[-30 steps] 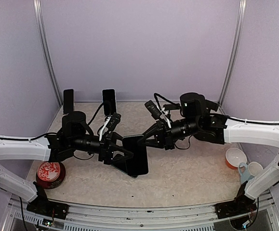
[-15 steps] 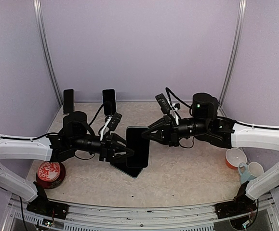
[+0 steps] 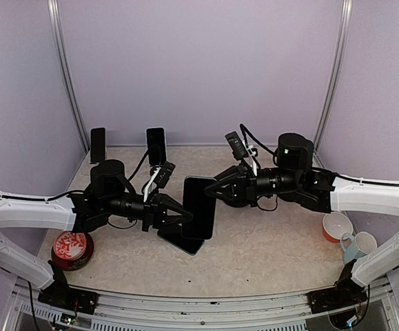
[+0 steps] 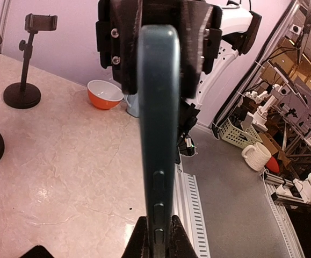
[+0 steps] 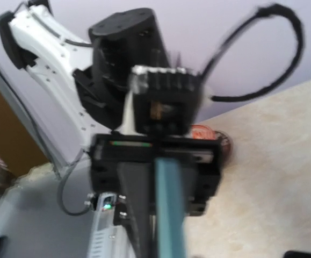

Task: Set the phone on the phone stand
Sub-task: Pass from the left arm to the right

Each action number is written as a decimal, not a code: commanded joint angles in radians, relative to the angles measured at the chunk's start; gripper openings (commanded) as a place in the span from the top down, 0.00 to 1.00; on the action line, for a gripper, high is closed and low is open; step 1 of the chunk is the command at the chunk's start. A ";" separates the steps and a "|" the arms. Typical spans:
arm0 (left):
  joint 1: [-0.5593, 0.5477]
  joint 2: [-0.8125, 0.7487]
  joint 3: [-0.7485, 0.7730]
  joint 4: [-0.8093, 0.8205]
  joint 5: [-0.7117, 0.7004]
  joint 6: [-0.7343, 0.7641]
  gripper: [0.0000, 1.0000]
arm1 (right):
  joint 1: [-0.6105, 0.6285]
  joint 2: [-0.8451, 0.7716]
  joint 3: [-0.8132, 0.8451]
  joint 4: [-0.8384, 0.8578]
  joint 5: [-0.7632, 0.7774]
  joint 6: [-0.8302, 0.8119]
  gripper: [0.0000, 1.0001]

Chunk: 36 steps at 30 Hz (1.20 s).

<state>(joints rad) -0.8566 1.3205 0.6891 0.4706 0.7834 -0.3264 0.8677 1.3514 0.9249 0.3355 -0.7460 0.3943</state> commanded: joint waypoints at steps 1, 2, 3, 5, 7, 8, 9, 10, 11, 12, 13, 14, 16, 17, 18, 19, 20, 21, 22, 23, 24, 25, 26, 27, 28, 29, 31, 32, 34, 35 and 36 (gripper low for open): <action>0.001 0.010 0.022 0.023 0.015 -0.014 1.00 | -0.004 0.035 0.060 0.021 -0.088 -0.023 0.59; 0.001 0.011 0.024 0.021 0.019 -0.013 1.00 | -0.003 0.046 0.069 0.017 -0.107 -0.021 0.56; 0.001 0.014 0.026 0.020 0.022 -0.013 1.00 | -0.004 0.055 0.078 0.012 -0.123 -0.016 0.52; 0.000 0.019 0.029 0.020 0.028 -0.012 1.00 | -0.004 0.074 0.090 0.011 -0.147 -0.007 0.46; -0.002 0.023 0.032 0.018 0.030 -0.011 1.00 | -0.003 0.085 0.097 0.011 -0.160 -0.001 0.44; -0.002 0.025 0.033 0.017 0.032 -0.011 1.00 | -0.004 0.089 0.101 0.012 -0.165 0.001 0.44; -0.004 0.027 0.034 0.017 0.032 -0.011 1.00 | -0.004 0.093 0.104 0.011 -0.167 0.002 0.43; -0.004 0.030 0.035 0.017 0.033 -0.011 1.00 | -0.003 0.095 0.107 0.011 -0.168 0.003 0.43; -0.005 0.031 0.035 0.017 0.033 -0.011 1.00 | -0.003 0.098 0.110 0.011 -0.169 0.004 0.43; -0.007 0.034 0.035 0.019 0.033 -0.012 1.00 | -0.003 0.101 0.112 0.010 -0.168 0.004 0.43; -0.008 0.037 0.035 0.020 0.033 -0.013 1.00 | -0.004 0.104 0.115 0.010 -0.166 0.005 0.43; -0.009 0.039 0.035 0.022 0.032 -0.014 1.00 | -0.003 0.105 0.116 0.010 -0.166 0.005 0.43; -0.011 0.044 0.035 0.027 0.032 -0.016 1.00 | -0.003 0.112 0.118 0.010 -0.162 0.007 0.43; -0.013 0.047 0.035 0.030 0.032 -0.017 1.00 | -0.004 0.115 0.119 0.010 -0.160 0.009 0.43; -0.014 0.049 0.035 0.032 0.032 -0.019 1.00 | -0.003 0.118 0.120 0.011 -0.159 0.011 0.42; -0.015 0.051 0.035 0.036 0.031 -0.020 1.00 | -0.004 0.121 0.121 0.014 -0.156 0.014 0.42; -0.016 0.051 0.035 0.039 0.032 -0.020 1.00 | -0.003 0.126 0.120 0.019 -0.158 0.020 0.42; -0.017 0.053 0.036 0.040 0.032 -0.021 1.00 | -0.004 0.129 0.119 0.025 -0.161 0.027 0.42; -0.018 0.055 0.037 0.040 0.032 -0.022 1.00 | -0.003 0.133 0.118 0.036 -0.162 0.034 0.42; -0.018 0.057 0.038 0.041 0.032 -0.022 1.00 | -0.003 0.137 0.117 0.046 -0.166 0.044 0.42; -0.019 0.060 0.039 0.040 0.033 -0.023 1.00 | -0.004 0.139 0.113 0.059 -0.166 0.053 0.42; -0.020 0.061 0.041 0.042 0.035 -0.023 1.00 | -0.003 0.144 0.111 0.074 -0.168 0.056 0.42; -0.021 0.063 0.041 0.043 0.035 -0.025 1.00 | -0.002 0.147 0.108 0.088 -0.171 0.087 0.43; -0.022 0.064 0.042 0.045 0.034 -0.026 1.00 | 0.000 0.151 0.105 0.096 -0.171 0.095 0.43; -0.024 0.064 0.042 0.046 0.034 -0.026 1.00 | 0.001 0.155 0.105 0.102 -0.171 0.099 0.43; -0.025 0.065 0.043 0.046 0.034 -0.026 1.00 | 0.003 0.156 0.105 0.105 -0.171 0.103 0.44; -0.027 0.065 0.043 0.047 0.032 -0.028 1.00 | 0.007 0.161 0.106 0.113 -0.170 0.105 0.45; -0.028 0.066 0.043 0.046 0.030 -0.028 1.00 | 0.010 0.163 0.106 0.114 -0.169 0.103 0.46; -0.029 0.063 0.041 0.048 0.026 -0.028 1.00 | 0.016 0.165 0.106 0.110 -0.165 0.098 0.47; -0.029 0.062 0.041 0.047 0.021 -0.029 1.00 | 0.018 0.167 0.105 0.107 -0.163 0.093 0.48; -0.029 0.059 0.039 0.047 0.018 -0.030 1.00 | 0.020 0.168 0.105 0.103 -0.159 0.089 0.49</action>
<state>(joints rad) -0.8787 1.3872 0.6910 0.4553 0.8001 -0.3534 0.8719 1.5063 1.0183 0.4088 -0.9012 0.4820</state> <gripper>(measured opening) 0.058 0.523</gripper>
